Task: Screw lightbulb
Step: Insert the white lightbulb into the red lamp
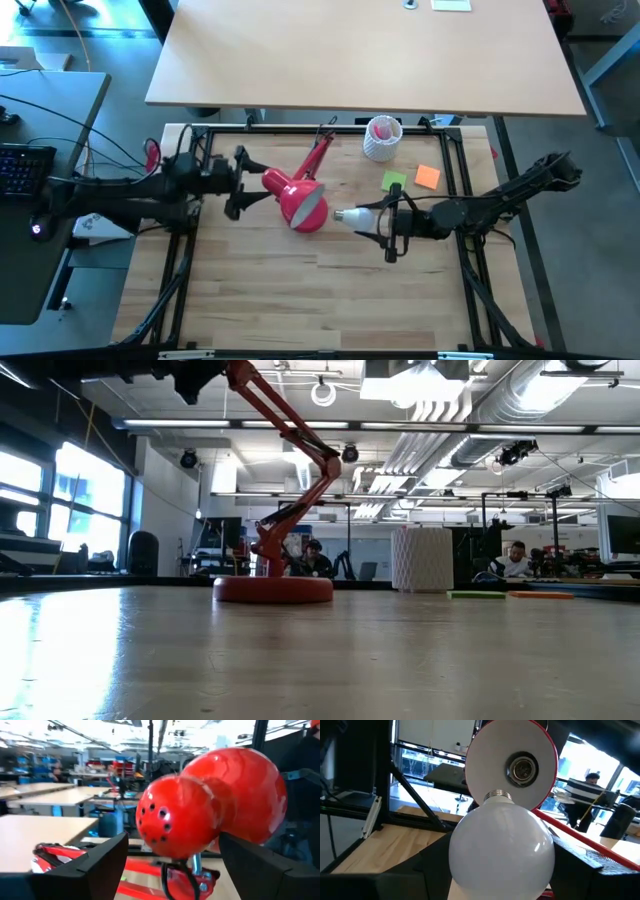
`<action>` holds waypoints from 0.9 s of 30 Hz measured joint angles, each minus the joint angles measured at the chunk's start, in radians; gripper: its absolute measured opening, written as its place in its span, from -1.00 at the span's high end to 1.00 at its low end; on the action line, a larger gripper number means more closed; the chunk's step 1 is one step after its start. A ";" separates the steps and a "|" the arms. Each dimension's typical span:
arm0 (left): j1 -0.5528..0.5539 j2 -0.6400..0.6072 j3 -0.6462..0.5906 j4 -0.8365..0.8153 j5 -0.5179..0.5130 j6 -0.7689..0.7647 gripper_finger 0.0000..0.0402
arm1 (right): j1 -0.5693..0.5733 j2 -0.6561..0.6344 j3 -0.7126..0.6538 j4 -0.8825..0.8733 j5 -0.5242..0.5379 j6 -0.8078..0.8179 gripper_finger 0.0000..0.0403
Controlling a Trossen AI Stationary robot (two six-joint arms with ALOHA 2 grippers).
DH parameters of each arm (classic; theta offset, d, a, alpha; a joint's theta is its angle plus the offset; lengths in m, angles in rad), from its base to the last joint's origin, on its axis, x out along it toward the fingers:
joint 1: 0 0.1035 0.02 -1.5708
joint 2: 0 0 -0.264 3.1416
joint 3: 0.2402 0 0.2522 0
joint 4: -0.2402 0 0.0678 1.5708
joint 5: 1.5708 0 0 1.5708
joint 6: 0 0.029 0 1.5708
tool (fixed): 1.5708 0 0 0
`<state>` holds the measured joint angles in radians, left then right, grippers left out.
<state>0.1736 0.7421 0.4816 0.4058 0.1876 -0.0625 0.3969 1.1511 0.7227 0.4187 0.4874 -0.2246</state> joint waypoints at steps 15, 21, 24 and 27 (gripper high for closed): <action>0.108 0.327 0.000 0.562 0.424 -0.226 -0.52 | 0.000 0.000 0.000 -0.054 0.011 0.007 -0.25; 0.095 0.323 0.014 0.582 0.424 -0.226 -0.52 | 0.000 0.000 0.000 -0.066 0.011 -0.007 -0.25; 0.095 0.327 0.036 0.579 0.412 -0.233 -0.52 | 0.000 0.000 0.000 -0.073 0.009 -0.020 -0.25; 0.094 0.344 0.053 0.572 0.409 -0.232 -0.52 | 0.000 0.000 0.000 -0.081 0.007 -0.021 -0.25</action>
<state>0.2678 1.0863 0.5347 0.9783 0.5970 -0.2947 0.3969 1.1507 0.7232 0.3373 0.4944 -0.2454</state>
